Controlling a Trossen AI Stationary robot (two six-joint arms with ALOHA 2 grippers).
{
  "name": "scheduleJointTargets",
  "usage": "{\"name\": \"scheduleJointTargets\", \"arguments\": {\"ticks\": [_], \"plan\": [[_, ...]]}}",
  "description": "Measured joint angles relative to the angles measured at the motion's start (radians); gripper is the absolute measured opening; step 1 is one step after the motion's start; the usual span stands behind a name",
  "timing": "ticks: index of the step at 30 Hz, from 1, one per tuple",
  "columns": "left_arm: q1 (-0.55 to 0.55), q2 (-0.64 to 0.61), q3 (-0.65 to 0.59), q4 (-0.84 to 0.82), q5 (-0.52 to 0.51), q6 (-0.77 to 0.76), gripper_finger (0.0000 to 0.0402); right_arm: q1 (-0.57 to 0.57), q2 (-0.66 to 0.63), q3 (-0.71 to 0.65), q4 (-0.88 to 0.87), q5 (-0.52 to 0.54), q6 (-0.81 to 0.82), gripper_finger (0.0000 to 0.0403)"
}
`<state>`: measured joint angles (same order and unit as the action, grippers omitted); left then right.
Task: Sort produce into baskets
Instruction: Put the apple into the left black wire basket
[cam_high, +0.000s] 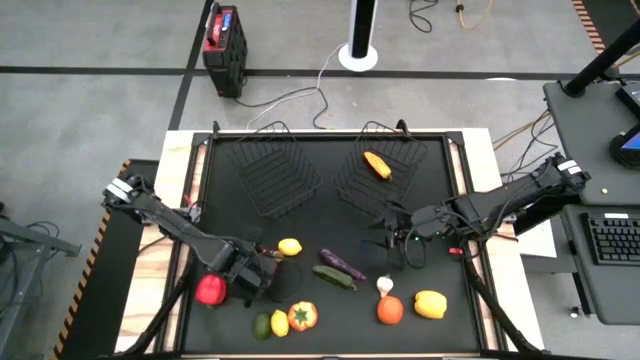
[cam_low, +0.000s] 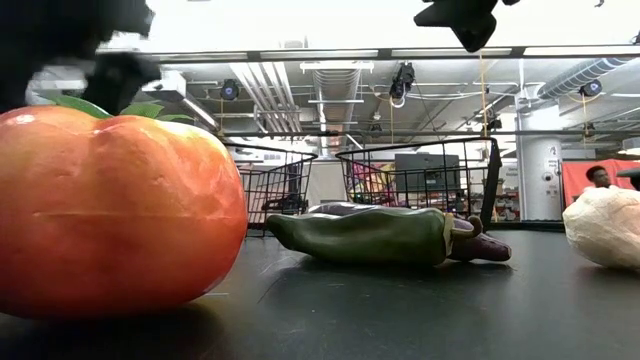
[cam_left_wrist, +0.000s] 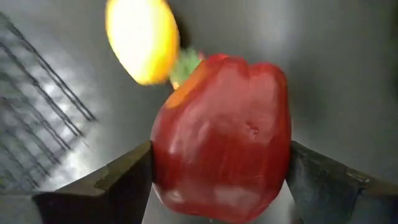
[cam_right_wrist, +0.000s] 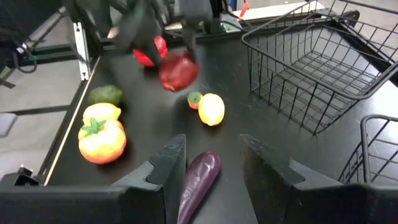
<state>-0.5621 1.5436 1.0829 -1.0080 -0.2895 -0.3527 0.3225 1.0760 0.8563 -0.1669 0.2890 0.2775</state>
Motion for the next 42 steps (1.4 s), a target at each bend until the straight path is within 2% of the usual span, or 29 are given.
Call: {"name": "scheduleJointTargets", "arguments": {"ticks": [2, 4, 9, 12, 18, 22, 24, 25, 26, 28, 30, 35, 42], "plan": [[0.000, -0.017, 0.059, -0.026, -0.012, 0.000, 0.0295, 0.000, 0.000, 0.000, -0.014, 0.000, 0.001, 0.0141], [0.000, -0.033, 0.126, -0.055, -0.067, -0.001, 0.0295, 0.000, 0.000, 0.000, -0.018, 0.000, 0.001, 0.0141], [0.018, -0.066, 0.305, -0.229, -0.326, 0.006, 0.0294, 0.000, 0.000, 0.000, -0.017, 0.000, 0.000, 0.0141], [0.060, -0.101, 0.378, -0.265, -0.429, 0.054, 0.0294, 0.000, 0.000, 0.000, -0.016, 0.000, -0.009, 0.0141], [0.234, -0.157, 0.445, -0.255, -0.535, 0.203, 0.0294, 0.000, 0.000, 0.000, -0.016, 0.000, -0.026, 0.0141], [0.393, -0.191, 0.446, -0.220, -0.601, 0.240, 0.0294, 0.000, 0.000, 0.000, -0.016, 0.000, -0.027, 0.0141], [0.476, -0.199, 0.444, -0.217, -0.551, 0.248, 0.0296, 0.000, 0.000, 0.000, -0.016, 0.000, -0.027, 0.0141], [0.522, -0.201, 0.443, -0.216, -0.491, 0.252, 0.0297, 0.000, -0.001, 0.000, -0.016, 0.000, -0.029, 0.0141], [0.572, -0.203, 0.442, -0.212, -0.405, 0.252, 0.0297, 0.000, -0.001, 0.000, -0.016, 0.000, -0.033, 0.0141], [0.685, -0.203, 0.440, -0.204, -0.172, 0.242, 0.0298, 0.000, -0.002, 0.000, -0.016, 0.000, -0.034, 0.0141], [0.786, -0.192, 0.430, -0.189, -0.041, 0.237, 0.0299, 0.000, -0.002, 0.000, -0.015, 0.000, -0.032, 0.0141], [0.930, -0.143, 0.428, -0.177, -0.036, 0.309, 0.0299, 0.000, -0.002, 0.000, -0.015, 0.000, -0.031, 0.0141], [0.971, -0.051, 0.427, -0.168, -0.018, 0.361, 0.0299, 0.000, -0.002, 0.000, -0.015, 0.000, -0.031, 0.0141]]}}
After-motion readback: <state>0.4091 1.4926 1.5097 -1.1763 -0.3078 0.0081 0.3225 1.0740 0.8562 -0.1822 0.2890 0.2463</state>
